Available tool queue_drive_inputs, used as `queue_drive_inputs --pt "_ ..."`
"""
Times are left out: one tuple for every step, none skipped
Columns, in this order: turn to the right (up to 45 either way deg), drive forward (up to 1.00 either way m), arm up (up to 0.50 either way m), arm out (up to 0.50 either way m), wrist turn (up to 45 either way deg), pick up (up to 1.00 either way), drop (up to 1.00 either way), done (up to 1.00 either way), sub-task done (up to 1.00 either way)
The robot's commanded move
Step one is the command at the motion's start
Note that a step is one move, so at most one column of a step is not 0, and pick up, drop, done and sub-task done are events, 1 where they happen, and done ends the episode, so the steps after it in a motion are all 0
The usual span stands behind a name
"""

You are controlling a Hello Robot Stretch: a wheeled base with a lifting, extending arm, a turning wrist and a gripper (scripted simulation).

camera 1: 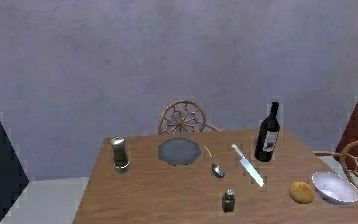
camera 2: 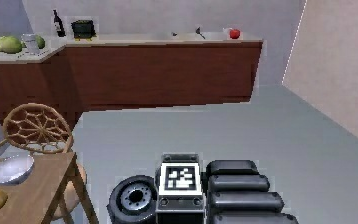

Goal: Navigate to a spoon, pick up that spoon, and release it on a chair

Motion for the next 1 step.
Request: queue_drive_inputs --pt "0.0 0.0 0.0 0.04 0.0 0.0 0.0 0.0 0.0"
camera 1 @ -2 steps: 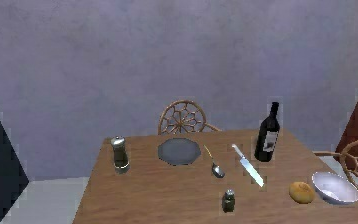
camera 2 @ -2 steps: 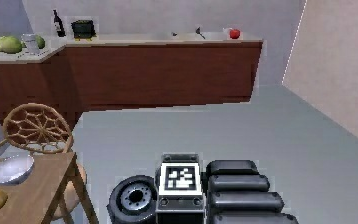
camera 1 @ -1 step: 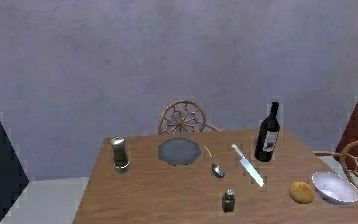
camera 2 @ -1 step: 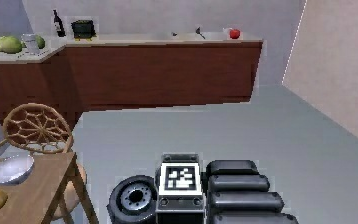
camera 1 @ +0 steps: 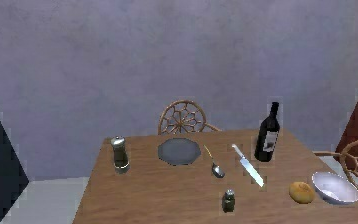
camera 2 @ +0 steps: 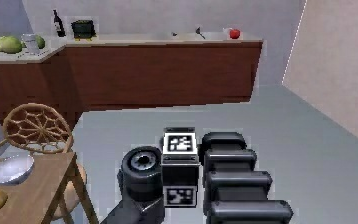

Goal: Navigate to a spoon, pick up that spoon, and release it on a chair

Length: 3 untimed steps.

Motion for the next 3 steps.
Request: queue_drive_inputs --pt "0.0 0.0 0.0 0.0 39.0 0.0 0.0 0.0 0.0" --pt "0.0 0.0 -0.44 0.0 0.0 0.0 0.0 0.0 0.0" --pt "0.0 0.0 -0.5 0.0 0.0 0.0 0.0 0.0 0.0"
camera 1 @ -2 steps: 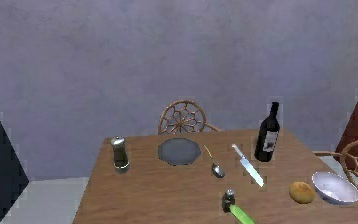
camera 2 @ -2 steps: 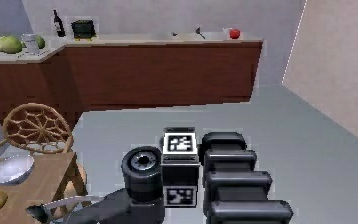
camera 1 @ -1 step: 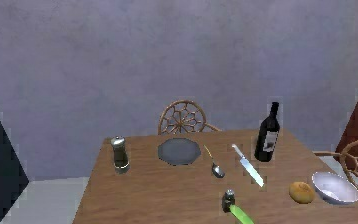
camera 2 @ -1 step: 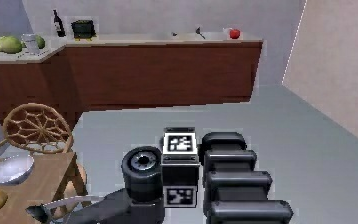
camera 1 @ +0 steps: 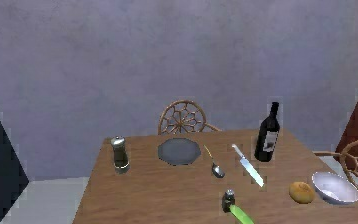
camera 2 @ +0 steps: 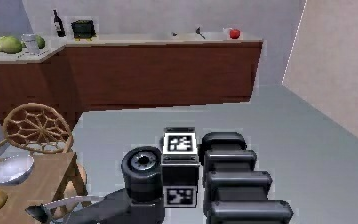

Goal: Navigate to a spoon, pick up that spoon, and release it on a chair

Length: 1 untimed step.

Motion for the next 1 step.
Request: queue_drive_inputs --pt "0.0 0.0 0.0 0.0 0.0 0.0 1.0 0.0 0.0"
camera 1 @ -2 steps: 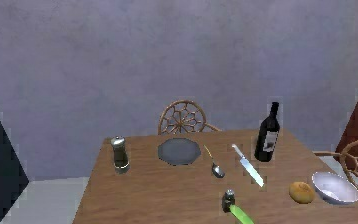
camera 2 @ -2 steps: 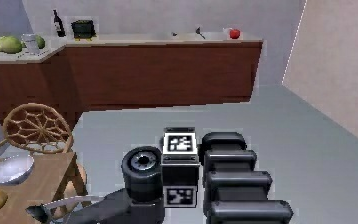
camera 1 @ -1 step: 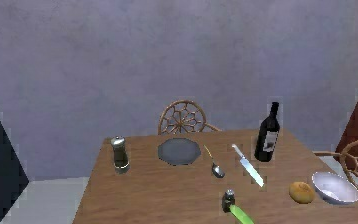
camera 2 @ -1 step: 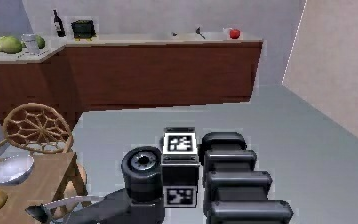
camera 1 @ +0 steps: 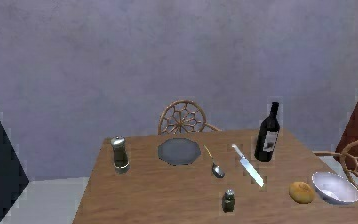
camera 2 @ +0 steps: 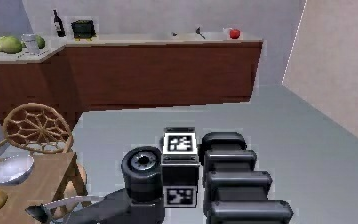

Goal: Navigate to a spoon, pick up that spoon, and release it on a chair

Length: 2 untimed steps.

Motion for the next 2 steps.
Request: queue_drive_inputs --pt "0.0 0.0 0.0 -0.04 0.0 0.0 0.0 0.0 0.0" --pt "0.0 0.0 0.0 0.0 0.0 0.0 0.0 1.0 0.0"
